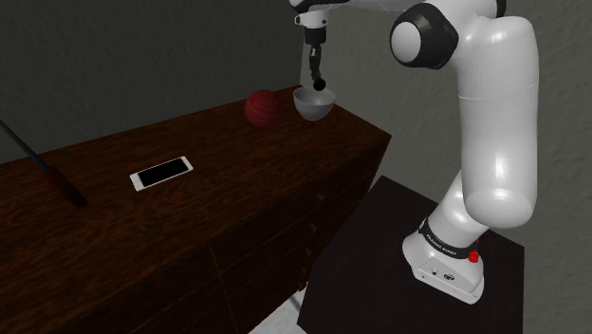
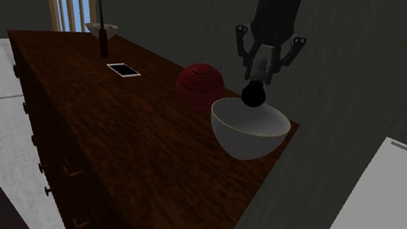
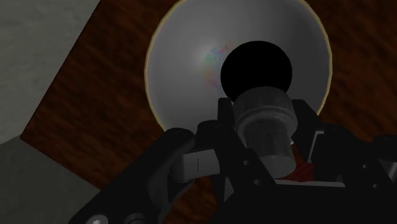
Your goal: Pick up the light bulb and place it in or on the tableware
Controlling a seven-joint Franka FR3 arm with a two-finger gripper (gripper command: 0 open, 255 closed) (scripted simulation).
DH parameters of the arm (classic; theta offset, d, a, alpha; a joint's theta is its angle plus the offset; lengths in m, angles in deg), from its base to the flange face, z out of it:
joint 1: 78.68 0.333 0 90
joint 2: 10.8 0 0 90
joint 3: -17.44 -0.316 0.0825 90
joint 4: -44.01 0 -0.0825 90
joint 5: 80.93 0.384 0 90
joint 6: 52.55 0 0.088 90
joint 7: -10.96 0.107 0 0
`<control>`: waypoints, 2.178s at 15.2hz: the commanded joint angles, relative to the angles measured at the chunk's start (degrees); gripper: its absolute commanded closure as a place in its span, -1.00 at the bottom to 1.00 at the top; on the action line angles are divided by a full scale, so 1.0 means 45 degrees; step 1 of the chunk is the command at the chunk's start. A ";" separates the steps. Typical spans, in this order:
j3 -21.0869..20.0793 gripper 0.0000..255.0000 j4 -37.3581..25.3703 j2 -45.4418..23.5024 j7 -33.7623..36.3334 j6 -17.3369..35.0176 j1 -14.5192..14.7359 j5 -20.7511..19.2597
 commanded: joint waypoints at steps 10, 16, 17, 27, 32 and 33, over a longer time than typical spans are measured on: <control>-0.0117 1.00 0.1459 -0.0280 0.0020 0.1688 0.0166 0.0154; -0.0138 1.00 0.1665 -0.0339 0.0012 0.1944 0.0179 0.0185; -0.0138 1.00 0.1665 -0.0339 0.0012 0.1944 0.0179 0.0185; -0.0117 -1.00 0.0784 -0.0341 0.0062 0.1085 0.0087 0.0155; -0.0114 -1.00 -0.0131 -0.0425 0.0096 0.0270 -0.0041 0.0163; -0.0114 -1.00 -0.0131 -0.0425 0.0096 0.0269 -0.0041 0.0163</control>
